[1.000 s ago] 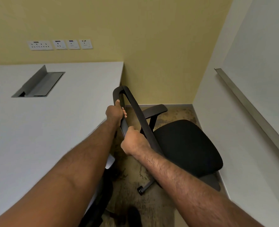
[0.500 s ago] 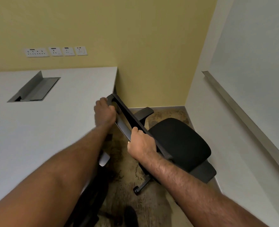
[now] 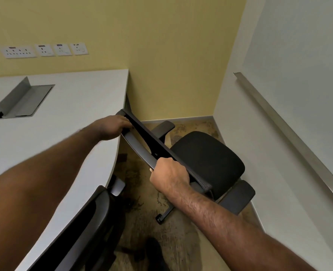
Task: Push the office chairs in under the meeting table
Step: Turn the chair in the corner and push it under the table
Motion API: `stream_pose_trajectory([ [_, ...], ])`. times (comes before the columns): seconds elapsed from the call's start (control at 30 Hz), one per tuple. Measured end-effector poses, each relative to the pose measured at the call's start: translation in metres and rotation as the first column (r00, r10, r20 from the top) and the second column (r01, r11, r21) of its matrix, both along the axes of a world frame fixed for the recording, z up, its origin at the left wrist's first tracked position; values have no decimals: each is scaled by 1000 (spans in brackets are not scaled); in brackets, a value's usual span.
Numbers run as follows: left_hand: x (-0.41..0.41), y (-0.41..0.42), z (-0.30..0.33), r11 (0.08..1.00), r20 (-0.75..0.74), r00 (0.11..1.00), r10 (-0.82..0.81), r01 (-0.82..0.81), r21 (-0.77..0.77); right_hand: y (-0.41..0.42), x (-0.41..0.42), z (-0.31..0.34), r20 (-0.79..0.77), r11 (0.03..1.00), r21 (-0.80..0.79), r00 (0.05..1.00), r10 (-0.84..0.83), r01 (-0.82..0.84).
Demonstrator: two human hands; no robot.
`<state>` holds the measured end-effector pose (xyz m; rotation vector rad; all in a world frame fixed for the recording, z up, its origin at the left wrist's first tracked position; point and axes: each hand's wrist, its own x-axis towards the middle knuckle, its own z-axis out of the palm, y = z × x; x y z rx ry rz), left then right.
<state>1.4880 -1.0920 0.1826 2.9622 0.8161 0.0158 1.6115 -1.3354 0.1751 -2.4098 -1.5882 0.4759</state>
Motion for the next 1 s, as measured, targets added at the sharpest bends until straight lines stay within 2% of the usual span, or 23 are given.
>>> stream_pose_trajectory([
  [0.2,-23,-12,-6,993,-28,993,-117,116,-37,-16,11,-3,25,1000,5,999,22,-22],
  [0.3,-19,-33,-16,983,-19,986,-163,164,85,-29,18,-2,40,999,0,998,43,-43],
  [0.4,3,-52,-19,976,-6,989,-151,150,160,-42,27,0,77,999,-5,996,47,-47],
  [0.73,28,-124,-27,968,6,988,-152,148,201,-97,72,-2,199,999,-21,980,-21,25],
  [0.9,49,-153,-24,976,-98,988,-116,132,174,-116,111,-3,247,999,-22,969,30,-25],
  [1.0,55,-166,-25,980,-84,994,-65,79,181,-120,126,-4,237,999,-23,970,50,-46],
])
